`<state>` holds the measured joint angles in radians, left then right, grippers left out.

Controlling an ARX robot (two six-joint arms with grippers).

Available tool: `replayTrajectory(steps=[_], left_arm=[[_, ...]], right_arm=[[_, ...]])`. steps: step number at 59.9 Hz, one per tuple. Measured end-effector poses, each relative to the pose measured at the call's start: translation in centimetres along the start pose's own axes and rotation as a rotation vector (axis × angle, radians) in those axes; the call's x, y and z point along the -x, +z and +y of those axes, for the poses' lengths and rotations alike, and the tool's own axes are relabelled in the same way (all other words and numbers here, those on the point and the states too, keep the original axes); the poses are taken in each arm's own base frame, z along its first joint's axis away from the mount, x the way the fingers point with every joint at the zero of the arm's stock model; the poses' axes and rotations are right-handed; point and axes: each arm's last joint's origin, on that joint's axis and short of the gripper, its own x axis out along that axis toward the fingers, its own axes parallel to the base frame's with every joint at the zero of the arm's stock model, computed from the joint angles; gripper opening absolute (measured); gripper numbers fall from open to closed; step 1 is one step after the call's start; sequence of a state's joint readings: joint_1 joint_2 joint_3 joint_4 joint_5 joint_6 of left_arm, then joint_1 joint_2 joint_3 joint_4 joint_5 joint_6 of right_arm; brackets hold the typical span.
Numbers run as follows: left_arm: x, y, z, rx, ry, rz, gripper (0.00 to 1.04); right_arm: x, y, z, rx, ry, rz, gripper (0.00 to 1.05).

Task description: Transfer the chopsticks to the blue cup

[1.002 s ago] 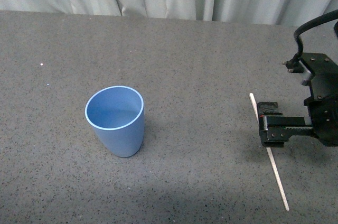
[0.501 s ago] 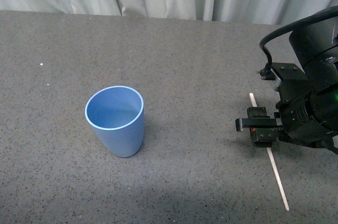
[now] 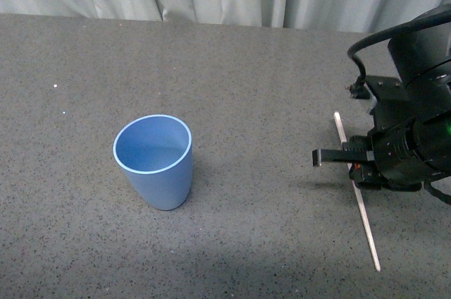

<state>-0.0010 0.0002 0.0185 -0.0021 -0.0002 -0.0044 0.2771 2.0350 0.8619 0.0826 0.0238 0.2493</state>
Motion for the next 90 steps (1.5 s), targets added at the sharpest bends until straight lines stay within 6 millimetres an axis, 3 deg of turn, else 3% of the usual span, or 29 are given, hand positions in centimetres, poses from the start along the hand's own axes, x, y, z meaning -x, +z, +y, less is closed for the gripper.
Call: replayTrajectory(steps=[7,19,32,43,57,72,90], left_arm=[[0.0,0.0,0.0,0.000,0.000,0.000,0.98],[0.0,0.0,0.0,0.000,0.000,0.000,0.98],[0.0,0.0,0.0,0.000,0.000,0.000,0.98],[0.0,0.0,0.0,0.000,0.000,0.000,0.98],[0.0,0.0,0.0,0.000,0.000,0.000,0.98],[0.0,0.0,0.0,0.000,0.000,0.000,0.98],[0.0,0.0,0.0,0.000,0.000,0.000,0.98]], right_arm=[[2.9,1.3,0.9,0.043,0.063,-0.248,0.01],[8.7,3.5,3.7,0.118,0.404,-0.649,0.01],[11.3,3.2,8.1,0.296,0.754,-0.827,0.01],[10.2,2.7,11.1,0.386,0.879,-0.795,0.01],[7.2,2.9,13.7,0.439,0.919,-0.740,0.01],[4.2,1.9,14.2,0.433,0.890,-0.690,0.01],[3.5,0.9,14.1,0.436,0.865,-0.680,0.01]])
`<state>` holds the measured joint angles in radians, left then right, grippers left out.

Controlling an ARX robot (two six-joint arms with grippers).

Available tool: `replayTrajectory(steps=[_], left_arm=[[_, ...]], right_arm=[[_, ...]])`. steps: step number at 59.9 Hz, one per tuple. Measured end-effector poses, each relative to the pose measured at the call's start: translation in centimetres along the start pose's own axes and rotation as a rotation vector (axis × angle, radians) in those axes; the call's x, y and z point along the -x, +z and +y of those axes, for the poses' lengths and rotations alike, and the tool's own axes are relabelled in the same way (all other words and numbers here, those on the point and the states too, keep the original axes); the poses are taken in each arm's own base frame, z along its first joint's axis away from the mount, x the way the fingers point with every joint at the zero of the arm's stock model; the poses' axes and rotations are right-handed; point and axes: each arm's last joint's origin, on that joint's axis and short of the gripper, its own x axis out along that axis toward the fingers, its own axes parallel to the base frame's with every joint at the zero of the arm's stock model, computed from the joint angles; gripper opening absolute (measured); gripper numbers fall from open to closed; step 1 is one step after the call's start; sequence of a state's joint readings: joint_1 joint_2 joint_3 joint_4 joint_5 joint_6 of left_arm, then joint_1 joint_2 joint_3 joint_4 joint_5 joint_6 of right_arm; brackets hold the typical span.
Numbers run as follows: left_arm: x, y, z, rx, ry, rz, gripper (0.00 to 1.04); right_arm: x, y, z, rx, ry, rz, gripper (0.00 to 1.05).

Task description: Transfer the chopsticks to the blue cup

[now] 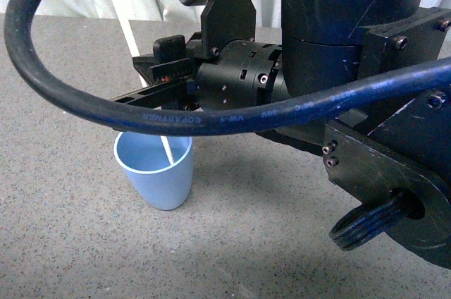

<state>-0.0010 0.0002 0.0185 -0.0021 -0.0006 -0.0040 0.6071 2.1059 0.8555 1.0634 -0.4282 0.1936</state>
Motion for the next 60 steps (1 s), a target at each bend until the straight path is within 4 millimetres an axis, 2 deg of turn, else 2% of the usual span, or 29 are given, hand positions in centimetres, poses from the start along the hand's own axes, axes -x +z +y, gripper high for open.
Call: replayTrajectory(steps=[5,7,21,27,31,37,47,60], left_arm=[[0.0,0.0,0.0,0.000,0.000,0.000,0.98],[0.0,0.0,0.0,0.000,0.000,0.000,0.98],[0.0,0.0,0.0,0.000,0.000,0.000,0.98],[0.0,0.0,0.0,0.000,0.000,0.000,0.98],[0.0,0.0,0.0,0.000,0.000,0.000,0.98],[0.0,0.0,0.0,0.000,0.000,0.000,0.98],[0.0,0.0,0.0,0.000,0.000,0.000,0.98],[0.0,0.0,0.0,0.000,0.000,0.000,0.98]], right_arm=[[0.0,-0.1,0.1,0.004,-0.003,0.001,0.01],[0.0,-0.1,0.1,0.006,-0.003,0.002,0.06],[0.7,-0.5,0.3,0.000,0.003,0.013,0.45],[1.2,0.0,0.5,0.008,0.007,-0.004,0.63],[1.9,0.6,0.8,0.021,-0.010,-0.041,0.81],[3.0,1.4,1.0,0.025,-0.052,-0.072,0.96],[5.7,2.4,0.8,0.008,-0.192,-0.099,0.95],[12.0,2.4,-0.4,-0.044,-0.456,-0.029,0.95]])
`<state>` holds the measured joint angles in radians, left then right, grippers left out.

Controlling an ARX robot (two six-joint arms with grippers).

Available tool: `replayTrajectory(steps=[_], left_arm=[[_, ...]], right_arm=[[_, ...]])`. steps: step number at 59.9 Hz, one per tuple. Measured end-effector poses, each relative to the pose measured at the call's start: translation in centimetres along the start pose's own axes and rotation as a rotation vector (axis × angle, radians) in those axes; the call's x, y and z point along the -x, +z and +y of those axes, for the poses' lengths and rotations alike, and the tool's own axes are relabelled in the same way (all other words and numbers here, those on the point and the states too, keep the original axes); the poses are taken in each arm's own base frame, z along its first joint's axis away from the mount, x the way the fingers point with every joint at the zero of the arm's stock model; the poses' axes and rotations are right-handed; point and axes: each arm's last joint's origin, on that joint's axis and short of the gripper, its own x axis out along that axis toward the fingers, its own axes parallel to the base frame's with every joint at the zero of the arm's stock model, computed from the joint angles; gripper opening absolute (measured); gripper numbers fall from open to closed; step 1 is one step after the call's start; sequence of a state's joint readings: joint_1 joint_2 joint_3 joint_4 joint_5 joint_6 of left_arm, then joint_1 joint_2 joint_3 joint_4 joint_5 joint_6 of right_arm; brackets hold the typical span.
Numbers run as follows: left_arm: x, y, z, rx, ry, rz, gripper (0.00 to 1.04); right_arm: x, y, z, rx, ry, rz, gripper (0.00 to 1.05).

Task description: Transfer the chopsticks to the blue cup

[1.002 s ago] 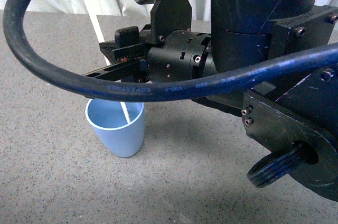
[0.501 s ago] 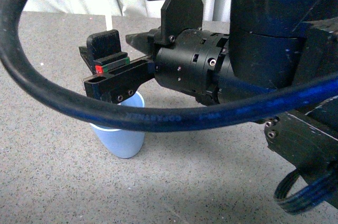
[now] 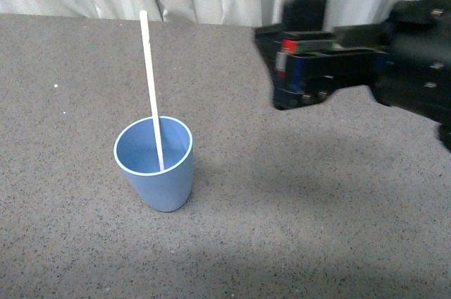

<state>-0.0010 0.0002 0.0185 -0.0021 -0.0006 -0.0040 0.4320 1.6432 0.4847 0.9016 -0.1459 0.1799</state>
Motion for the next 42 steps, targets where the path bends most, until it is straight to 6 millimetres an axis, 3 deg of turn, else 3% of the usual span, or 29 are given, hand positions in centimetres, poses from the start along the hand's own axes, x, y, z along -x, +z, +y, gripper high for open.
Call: replayTrajectory(steps=[12,26,31,42], left_arm=[[0.0,0.0,0.0,0.000,0.000,0.000,0.98],[0.0,0.0,0.0,0.000,0.000,0.000,0.98],[0.0,0.0,0.0,0.000,0.000,0.000,0.98],[0.0,0.0,0.0,0.000,0.000,0.000,0.98]], right_arm=[[5.2,-0.1,-3.0,0.064,-0.308,0.011,0.95],[10.3,-0.8,-3.6,0.124,-0.590,-0.016,0.95],[12.4,-0.9,-3.7,0.132,-0.556,-0.231,0.78],[14.2,-0.8,-3.6,0.139,-0.546,-0.295,0.48]])
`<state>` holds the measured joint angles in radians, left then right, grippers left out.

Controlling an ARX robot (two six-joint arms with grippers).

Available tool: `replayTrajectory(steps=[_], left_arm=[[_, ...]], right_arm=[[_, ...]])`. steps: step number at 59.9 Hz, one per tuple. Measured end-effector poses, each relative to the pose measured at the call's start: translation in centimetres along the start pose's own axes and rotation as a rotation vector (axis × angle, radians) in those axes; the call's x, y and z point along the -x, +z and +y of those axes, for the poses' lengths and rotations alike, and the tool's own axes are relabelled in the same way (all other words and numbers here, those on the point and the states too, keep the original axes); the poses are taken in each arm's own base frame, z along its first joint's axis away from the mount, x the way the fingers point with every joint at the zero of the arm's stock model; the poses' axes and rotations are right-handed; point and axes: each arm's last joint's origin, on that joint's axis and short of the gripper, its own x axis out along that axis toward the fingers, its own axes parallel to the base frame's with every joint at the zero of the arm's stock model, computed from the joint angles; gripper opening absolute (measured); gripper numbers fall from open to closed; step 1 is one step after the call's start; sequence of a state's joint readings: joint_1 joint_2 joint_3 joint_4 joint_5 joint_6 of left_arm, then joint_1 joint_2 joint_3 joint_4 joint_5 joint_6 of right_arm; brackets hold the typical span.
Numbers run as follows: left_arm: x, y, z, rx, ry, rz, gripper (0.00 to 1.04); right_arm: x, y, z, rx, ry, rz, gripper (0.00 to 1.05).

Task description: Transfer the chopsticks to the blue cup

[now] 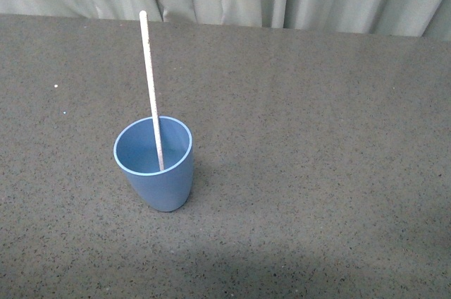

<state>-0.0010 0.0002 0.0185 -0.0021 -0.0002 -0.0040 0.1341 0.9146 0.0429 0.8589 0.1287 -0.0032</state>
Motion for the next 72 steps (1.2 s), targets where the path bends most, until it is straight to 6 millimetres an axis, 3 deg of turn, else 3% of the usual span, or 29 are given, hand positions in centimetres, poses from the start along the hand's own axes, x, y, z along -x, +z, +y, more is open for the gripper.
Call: replayTrajectory(steps=[4,14,72], left_arm=[[0.0,0.0,0.0,0.000,0.000,0.000,0.98],[0.0,0.0,0.0,0.000,0.000,0.000,0.98],[0.0,0.0,0.0,0.000,0.000,0.000,0.98]], right_arm=[[0.7,-0.1,-0.4,0.000,0.000,0.006,0.30],[1.6,0.0,-1.4,-0.001,0.015,0.001,0.01],[4.7,0.5,-1.7,-0.002,-0.003,-0.021,0.01]])
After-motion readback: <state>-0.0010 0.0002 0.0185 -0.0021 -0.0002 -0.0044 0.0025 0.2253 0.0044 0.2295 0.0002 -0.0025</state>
